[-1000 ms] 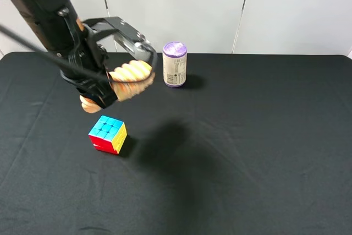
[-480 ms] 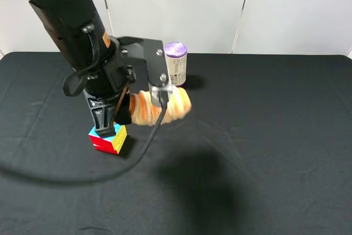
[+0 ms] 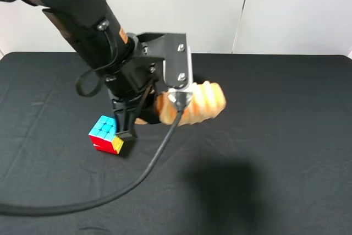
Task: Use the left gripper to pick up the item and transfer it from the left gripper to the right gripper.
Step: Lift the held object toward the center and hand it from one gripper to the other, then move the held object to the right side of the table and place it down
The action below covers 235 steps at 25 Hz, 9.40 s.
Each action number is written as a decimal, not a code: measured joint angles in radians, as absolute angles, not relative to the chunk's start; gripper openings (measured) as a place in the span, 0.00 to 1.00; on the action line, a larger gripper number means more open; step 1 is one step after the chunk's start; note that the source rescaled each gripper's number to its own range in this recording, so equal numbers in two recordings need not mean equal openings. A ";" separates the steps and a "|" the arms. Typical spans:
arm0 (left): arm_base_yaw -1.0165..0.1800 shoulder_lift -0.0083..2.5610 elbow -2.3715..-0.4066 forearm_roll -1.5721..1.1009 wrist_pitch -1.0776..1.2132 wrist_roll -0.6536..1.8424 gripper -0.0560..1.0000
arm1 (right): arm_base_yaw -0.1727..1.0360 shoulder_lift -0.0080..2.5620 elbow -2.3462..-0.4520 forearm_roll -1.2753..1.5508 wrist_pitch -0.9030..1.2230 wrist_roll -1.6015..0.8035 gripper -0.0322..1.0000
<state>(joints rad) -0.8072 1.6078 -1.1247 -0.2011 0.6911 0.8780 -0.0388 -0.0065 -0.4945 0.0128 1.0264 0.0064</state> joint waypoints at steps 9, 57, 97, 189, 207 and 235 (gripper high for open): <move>-0.807 1.608 -1.125 -0.218 0.635 0.879 0.07 | -0.039 0.157 -0.524 0.117 1.047 0.009 1.00; -0.815 1.608 -1.125 -0.221 0.521 0.952 0.06 | -0.039 1.288 -0.587 1.417 1.033 -1.231 1.00; -0.839 1.669 -1.125 -0.479 0.382 1.237 0.05 | 0.158 1.300 -0.588 1.448 0.892 -1.292 1.00; -0.839 0.224 -0.583 0.064 1.067 0.011 0.98 | 0.158 1.300 -0.588 1.426 0.782 -1.262 0.05; -0.839 0.080 -0.495 0.053 1.069 -0.020 0.98 | 0.158 1.300 -0.588 1.426 0.749 -1.262 0.05; 0.020 0.080 -0.495 0.053 1.062 -0.020 0.98 | 0.158 1.300 -0.588 1.215 0.593 -1.066 0.05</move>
